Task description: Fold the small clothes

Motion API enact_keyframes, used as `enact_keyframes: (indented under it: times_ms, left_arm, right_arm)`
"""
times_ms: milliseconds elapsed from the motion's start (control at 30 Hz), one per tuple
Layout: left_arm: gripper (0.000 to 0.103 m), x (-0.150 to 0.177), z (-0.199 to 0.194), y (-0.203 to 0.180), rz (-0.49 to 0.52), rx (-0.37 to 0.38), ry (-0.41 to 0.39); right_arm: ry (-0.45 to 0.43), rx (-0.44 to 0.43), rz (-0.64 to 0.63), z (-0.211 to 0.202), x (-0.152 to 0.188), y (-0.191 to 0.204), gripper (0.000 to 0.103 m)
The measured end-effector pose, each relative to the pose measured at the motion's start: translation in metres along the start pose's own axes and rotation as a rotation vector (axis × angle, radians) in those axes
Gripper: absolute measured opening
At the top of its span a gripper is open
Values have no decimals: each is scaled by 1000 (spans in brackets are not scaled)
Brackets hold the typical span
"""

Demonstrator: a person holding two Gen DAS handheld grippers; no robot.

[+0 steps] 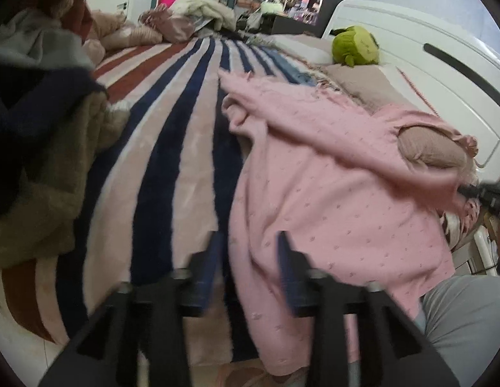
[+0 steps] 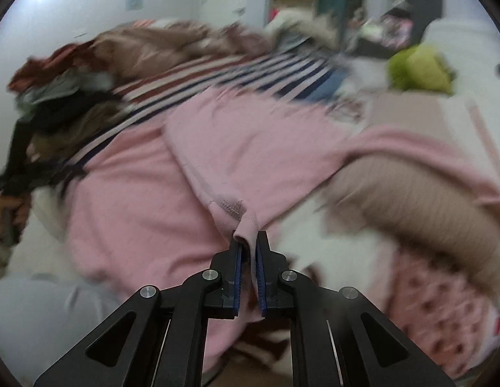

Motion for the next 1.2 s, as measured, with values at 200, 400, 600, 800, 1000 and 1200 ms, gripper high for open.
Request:
enact_keyframes:
  times_ms: [200,400,600,800,1000,1200]
  left_arm:
    - [48,-19,-16,-15,27,39,-60]
    - [51,-28,-20,-23,32,56,-84]
    - [58,-25,-14,-19,15,34,-69]
    - [58,-26,-13,-6,3,0,-73]
    - [58,-23,-6,-3,-20,-11,-65]
    - [58,-38,-9,-16,15,1,-107]
  right_arm:
    - [-33,-99,26,-2,1,8,35]
    - [-47,-107,39,21,-12,10,43]
    - [106,1,27,74,9,0,29]
    - [38,78,-65,51,1,14,3]
    - [51,147,-44,42,1,7,0]
    - [4,87,132,32,4,-23,1]
Point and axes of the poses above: each gripper's, at about its wrist camera, not at the fingertips, and z roughly the way its jaws point, y to its left, x to its underside, the point moved 1 cm from there along z, roughly the way its jaws point, and after that the axes turned 10 degrees about -y, right-handed, at the moved point
